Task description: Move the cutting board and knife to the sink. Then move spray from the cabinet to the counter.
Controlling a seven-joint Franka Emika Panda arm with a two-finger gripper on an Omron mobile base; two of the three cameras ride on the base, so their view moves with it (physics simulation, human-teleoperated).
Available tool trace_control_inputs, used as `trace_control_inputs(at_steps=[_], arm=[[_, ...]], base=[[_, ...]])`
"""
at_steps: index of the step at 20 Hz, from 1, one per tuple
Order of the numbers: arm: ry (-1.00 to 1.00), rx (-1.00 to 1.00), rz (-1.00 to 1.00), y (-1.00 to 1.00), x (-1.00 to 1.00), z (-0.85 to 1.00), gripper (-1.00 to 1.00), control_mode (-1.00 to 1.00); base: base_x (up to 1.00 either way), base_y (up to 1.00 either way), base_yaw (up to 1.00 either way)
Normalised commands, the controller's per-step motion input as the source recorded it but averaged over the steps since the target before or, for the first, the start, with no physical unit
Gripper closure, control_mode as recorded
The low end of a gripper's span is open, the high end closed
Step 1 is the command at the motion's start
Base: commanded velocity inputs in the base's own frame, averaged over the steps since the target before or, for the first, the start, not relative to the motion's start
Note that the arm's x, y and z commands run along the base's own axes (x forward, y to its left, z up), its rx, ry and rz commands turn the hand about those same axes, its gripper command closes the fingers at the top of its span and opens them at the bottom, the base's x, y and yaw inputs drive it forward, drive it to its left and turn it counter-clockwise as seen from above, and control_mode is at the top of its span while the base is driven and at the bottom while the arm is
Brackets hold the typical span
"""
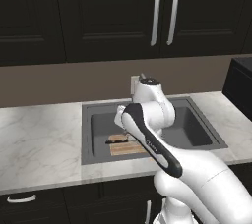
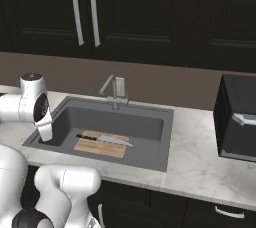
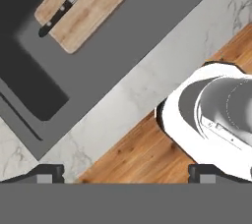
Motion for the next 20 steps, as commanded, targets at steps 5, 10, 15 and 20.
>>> trace_control_inputs(at_steps=[5,10,15,20], arm=[[-0.02,-0.06,0.36,-0.08,-0.53,0.37,-1.00,-1.00],[-0.06,-0.06,0.30,-0.13,-0.50,0.36,-1.00,-1.00],[-0.09,-0.02,0.21,-0.17,-0.49,0.33,-1.00,-1.00],[-0.10,0.00,0.18,-0.22,-0.45,0.22,-1.00,-1.00]], base=[[0.00,0.00,0.00],[0.00,0.00,0.00],[0.00,0.00,0.00],[0.00,0.00,0.00]])
